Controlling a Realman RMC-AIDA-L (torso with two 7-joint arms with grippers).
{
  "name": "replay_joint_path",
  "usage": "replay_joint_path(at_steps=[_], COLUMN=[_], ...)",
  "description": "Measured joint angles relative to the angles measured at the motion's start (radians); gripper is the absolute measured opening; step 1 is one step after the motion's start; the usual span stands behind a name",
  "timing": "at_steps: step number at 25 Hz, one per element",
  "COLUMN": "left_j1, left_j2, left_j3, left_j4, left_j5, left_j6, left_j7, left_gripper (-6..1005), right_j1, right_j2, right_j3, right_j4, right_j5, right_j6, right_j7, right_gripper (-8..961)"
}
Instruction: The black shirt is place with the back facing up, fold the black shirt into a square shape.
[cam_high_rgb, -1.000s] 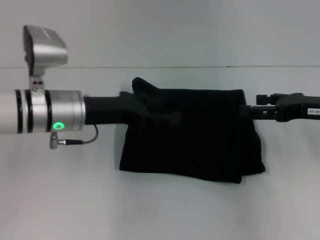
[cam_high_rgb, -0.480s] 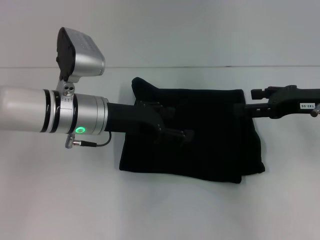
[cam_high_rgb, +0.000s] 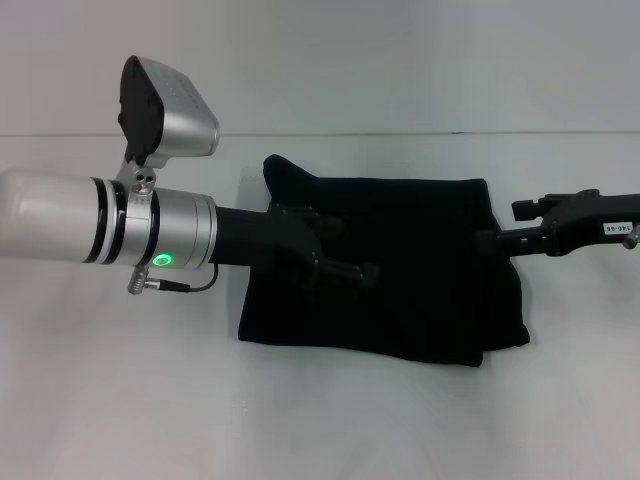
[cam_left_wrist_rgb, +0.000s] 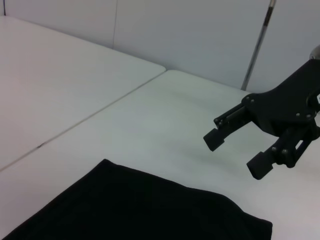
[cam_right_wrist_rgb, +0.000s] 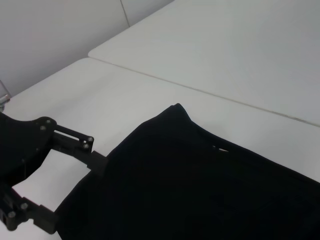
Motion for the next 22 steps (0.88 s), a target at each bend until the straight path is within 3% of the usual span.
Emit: replay_joint_path(at_steps=[22], left_j1=[-0.004], left_j2=[0.001], left_j3=[0.004], left_j4=[-0.002], left_j5=[0.005], left_j6=[0.001], left_j7=[-0.01], left_gripper=[891], right_j1=[0.001], right_j2=[0.0], right_j3=[-0.005], right_j4=[0.004], right_j5=[0.0], right_j6=[0.002], right_j7=[0.002], right_gripper=[921])
